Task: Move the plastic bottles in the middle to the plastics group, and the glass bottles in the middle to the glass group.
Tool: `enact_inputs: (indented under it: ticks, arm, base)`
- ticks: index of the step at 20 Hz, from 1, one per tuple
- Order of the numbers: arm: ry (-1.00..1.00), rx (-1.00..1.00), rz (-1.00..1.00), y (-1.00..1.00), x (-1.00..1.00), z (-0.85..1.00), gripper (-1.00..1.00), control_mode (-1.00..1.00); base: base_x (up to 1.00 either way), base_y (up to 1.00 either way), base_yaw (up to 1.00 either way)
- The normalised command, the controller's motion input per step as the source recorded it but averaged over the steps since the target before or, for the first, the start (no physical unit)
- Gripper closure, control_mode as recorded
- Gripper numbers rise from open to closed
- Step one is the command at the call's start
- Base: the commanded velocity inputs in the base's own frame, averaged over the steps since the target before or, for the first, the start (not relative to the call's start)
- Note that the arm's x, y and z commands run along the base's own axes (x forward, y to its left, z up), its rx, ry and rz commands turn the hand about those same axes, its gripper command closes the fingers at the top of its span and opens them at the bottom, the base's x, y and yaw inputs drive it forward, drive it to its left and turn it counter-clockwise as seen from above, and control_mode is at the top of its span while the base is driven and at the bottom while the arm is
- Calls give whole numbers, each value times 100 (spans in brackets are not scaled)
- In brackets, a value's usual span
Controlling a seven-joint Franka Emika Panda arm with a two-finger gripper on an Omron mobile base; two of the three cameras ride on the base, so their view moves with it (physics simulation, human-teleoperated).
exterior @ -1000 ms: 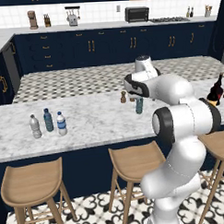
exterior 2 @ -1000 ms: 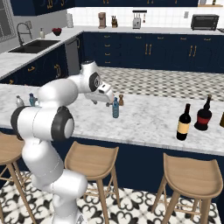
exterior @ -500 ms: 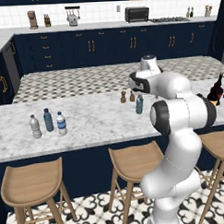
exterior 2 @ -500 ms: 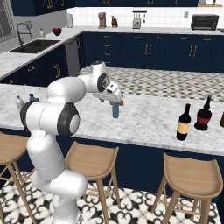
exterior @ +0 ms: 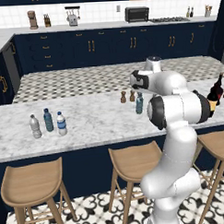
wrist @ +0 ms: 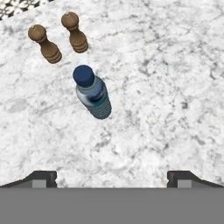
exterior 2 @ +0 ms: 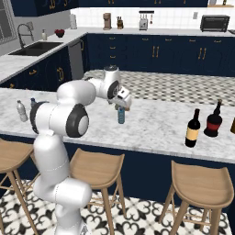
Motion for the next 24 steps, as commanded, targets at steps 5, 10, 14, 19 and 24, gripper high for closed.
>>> enact_inputs:
  ticks: [5,10,14,19,24]
  arm:
    - [-8,4,0,-2,33,-14,-100,-100]
    - [0,0,0,0,45,-3,-100,-100]
    - [0,0,1,1,41,-1,-100,-100]
    - [1,0,0,0,35,-9,-100,-100]
    - [5,0,3,0,19,-22,-100,-100]
  base:
    - [0,0,0]
    - [0,0,0]
    - [0,0,0]
    - [0,0,0]
    - [0,0,0]
